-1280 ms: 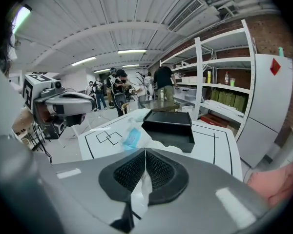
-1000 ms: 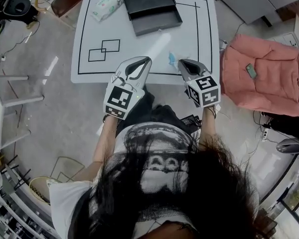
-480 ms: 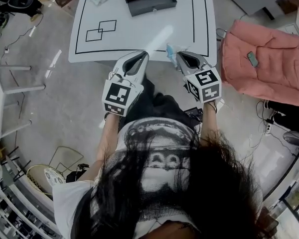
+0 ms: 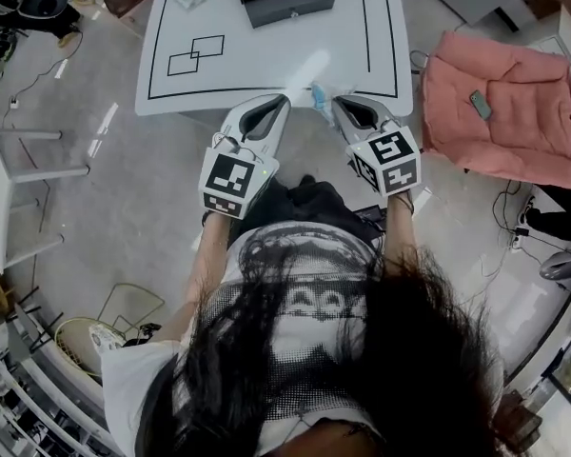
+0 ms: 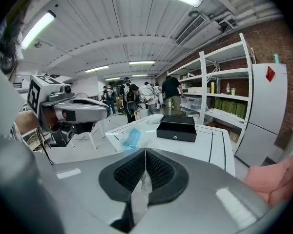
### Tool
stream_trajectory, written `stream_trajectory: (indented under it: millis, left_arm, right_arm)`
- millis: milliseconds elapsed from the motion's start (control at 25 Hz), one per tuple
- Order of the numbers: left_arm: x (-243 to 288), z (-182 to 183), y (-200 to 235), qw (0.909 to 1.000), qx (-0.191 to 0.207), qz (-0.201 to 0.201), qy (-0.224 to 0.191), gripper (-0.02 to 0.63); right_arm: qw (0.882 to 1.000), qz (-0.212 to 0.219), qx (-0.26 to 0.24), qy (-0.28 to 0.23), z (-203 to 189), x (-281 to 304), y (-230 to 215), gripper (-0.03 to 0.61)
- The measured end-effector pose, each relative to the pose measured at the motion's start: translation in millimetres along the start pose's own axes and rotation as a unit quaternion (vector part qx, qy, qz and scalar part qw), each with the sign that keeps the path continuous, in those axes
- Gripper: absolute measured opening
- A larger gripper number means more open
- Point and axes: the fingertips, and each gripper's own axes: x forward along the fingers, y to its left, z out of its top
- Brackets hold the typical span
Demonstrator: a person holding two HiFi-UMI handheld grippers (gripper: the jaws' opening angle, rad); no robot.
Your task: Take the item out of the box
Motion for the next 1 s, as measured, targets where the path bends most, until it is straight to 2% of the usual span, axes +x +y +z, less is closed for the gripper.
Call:
stream_trajectory:
  millis: [600, 1000]
  left_arm:
    - [-45.7, -13.8, 60.2, 0.9999, 0.005, -0.016, -0.002, 0.0]
    - [-61.4, -26.3, 82.1, 0.9996, 0.002, -0.027, -0.002, 0.0]
  right_arm:
    - [1.0, -0.022, -0.004, -0.004, 29.4, 40.2, 57.8, 0.009]
    - [0.999, -0.037, 0.0, 0.002, 33.3, 57.7, 73.1, 0.009]
